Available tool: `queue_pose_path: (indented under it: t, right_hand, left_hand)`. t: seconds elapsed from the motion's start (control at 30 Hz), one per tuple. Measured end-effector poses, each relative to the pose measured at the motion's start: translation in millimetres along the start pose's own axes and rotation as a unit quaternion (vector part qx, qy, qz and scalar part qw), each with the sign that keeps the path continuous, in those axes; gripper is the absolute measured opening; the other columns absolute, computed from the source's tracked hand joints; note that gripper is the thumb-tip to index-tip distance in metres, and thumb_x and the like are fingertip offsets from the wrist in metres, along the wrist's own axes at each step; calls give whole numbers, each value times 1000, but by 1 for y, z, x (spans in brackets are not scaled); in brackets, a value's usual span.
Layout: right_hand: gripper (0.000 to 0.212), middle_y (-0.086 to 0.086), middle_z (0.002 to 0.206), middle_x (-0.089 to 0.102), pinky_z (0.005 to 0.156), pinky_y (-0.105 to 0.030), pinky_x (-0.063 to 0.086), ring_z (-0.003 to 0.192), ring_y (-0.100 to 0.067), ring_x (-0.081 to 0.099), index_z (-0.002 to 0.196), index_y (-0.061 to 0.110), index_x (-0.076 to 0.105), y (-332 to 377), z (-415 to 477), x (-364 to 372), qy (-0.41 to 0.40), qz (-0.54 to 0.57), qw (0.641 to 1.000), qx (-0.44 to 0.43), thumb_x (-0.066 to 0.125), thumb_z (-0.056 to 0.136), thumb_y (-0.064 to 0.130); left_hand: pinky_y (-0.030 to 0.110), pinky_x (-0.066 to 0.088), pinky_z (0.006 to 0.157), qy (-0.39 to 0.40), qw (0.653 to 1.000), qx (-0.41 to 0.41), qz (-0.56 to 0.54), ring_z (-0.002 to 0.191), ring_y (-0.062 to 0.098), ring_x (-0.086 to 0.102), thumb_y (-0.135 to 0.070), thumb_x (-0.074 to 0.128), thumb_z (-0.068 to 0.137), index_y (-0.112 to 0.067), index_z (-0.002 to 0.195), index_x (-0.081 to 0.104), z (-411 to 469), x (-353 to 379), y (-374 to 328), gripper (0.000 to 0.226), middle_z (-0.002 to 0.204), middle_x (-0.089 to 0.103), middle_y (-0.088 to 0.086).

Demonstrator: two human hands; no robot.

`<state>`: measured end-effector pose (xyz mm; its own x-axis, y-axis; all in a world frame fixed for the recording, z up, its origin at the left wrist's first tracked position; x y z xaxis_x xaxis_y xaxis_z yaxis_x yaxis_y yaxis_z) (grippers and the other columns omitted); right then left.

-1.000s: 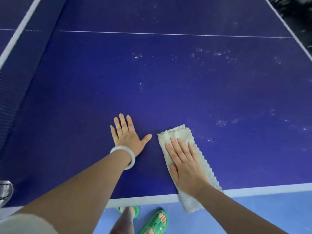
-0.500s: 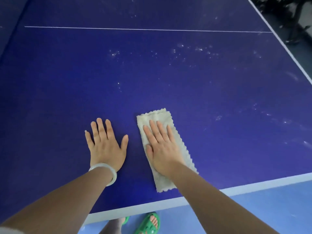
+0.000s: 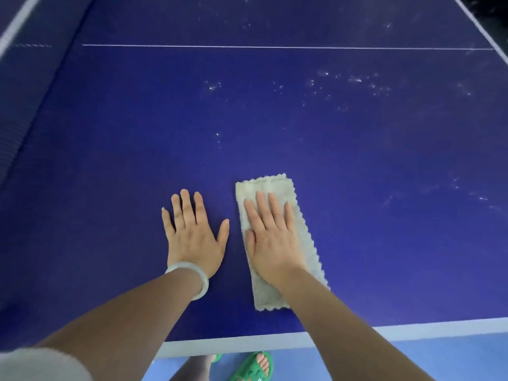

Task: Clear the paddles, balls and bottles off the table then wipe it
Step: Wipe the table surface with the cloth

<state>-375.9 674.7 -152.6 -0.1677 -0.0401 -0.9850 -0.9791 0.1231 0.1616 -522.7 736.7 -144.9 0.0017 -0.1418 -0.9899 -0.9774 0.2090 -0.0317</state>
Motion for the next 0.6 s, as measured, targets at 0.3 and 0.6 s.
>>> queue_pose_path:
  t: [0.3, 0.6]
  right_hand:
    - [60, -3, 166, 6, 122, -50, -1, 153, -24, 1, 159, 21, 12, -115, -19, -19, -64, 34, 946, 317, 12, 100, 36]
    - [67, 0, 166, 0, 122, -49, -4, 153, -24, -6, 159, 25, 6, -52, 23, -13, 18, -31, 999, 5, -1, 94, 40]
  left_hand:
    - [52, -2, 122, -7, 1000, 0, 8, 151, 32, -9, -63, 4, 93, -9, 157, -1, 2, 4, 1, 84, 164, -4, 15]
    - [51, -3, 122, -7, 1000, -1, -7, 151, 30, -11, -63, 4, 92, -9, 157, -1, 2, 4, 1, 85, 164, -5, 14]
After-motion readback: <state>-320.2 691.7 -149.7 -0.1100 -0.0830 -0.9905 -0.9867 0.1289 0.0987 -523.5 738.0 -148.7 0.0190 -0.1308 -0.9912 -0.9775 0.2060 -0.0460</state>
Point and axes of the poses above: each hand's wrist, its own z-axis towards the middle knuckle, its own x-axis out of the palm, y = z × x, the point moved 4 cm from there along z, towards the middle knuckle
